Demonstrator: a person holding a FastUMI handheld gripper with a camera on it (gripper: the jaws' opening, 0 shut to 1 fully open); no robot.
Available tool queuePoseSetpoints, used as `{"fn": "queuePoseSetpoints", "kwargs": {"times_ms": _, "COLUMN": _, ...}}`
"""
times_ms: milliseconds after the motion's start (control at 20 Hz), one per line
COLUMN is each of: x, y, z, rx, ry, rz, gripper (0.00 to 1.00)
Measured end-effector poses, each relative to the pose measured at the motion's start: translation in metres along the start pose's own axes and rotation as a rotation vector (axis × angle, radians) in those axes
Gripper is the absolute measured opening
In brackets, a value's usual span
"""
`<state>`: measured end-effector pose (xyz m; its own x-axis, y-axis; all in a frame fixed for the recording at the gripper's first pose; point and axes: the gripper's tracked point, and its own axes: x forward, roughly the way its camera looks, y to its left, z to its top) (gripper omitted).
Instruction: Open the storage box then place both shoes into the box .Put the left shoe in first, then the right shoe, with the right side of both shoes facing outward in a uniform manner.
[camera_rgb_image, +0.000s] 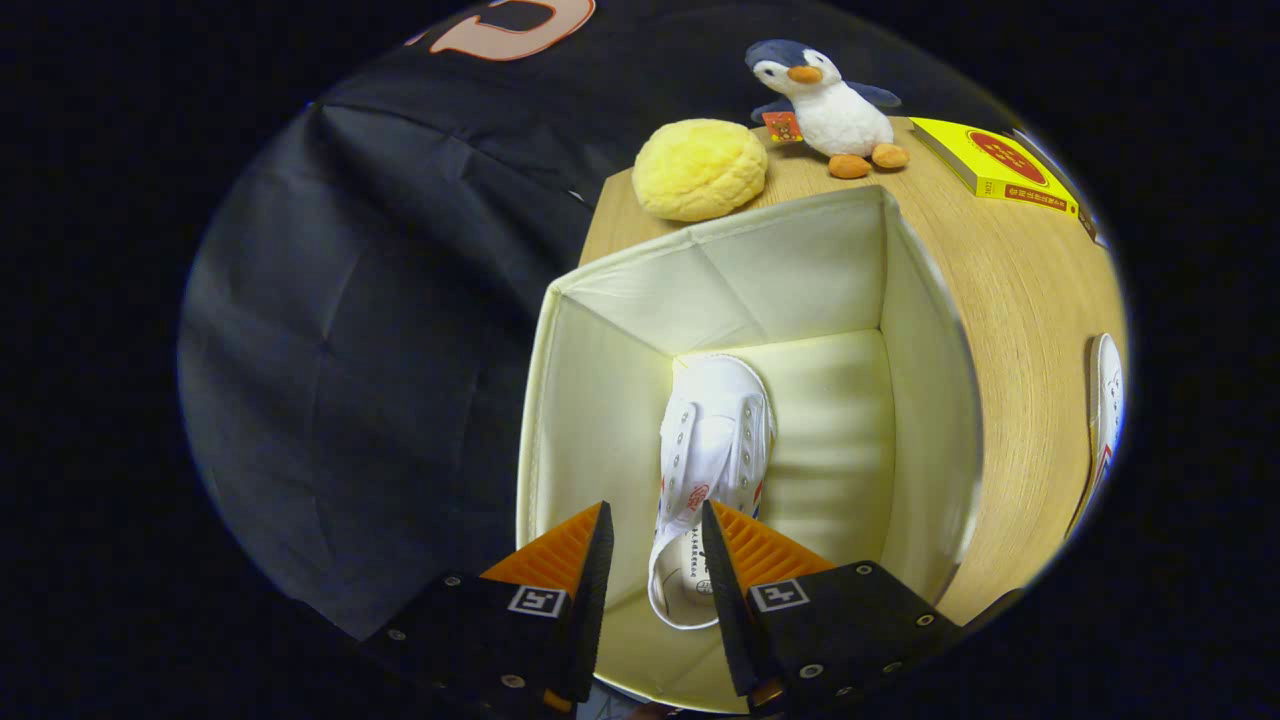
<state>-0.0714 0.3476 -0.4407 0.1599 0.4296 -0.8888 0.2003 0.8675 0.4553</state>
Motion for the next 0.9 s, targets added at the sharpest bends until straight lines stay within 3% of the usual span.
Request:
{"fn": "queuePoseSetpoints", "kwargs": {"times_ms": 50, "x": -0.008, "y": 0.001, "z": 0.002, "rx": -0.009, "ry": -0.018, "rz": 0.025, "gripper": 0.55}}
{"fn": "queuePoseSetpoints", "kwargs": {"times_ms": 200, "x": -0.042, "y": -0.007, "z": 0.015, "rx": -0.069, "ry": -0.103, "rz": 0.065, "gripper": 0.86}}
{"fn": "queuePoseSetpoints", "kwargs": {"times_ms": 300, "x": -0.067, "y": -0.018, "z": 0.026, "rx": -0.116, "ry": -0.168, "rz": 0.061, "gripper": 0.93}}
{"fn": "queuePoseSetpoints", "kwargs": {"times_ms": 600, "x": -0.136, "y": -0.091, "z": 0.046, "rx": -0.191, "ry": -0.333, "rz": -0.022, "gripper": 0.97}}
{"fn": "queuePoseSetpoints", "kwargs": {"times_ms": 900, "x": -0.186, "y": -0.228, "z": 0.026, "rx": -0.141, "ry": -0.354, "rz": -0.214, "gripper": 0.97}}
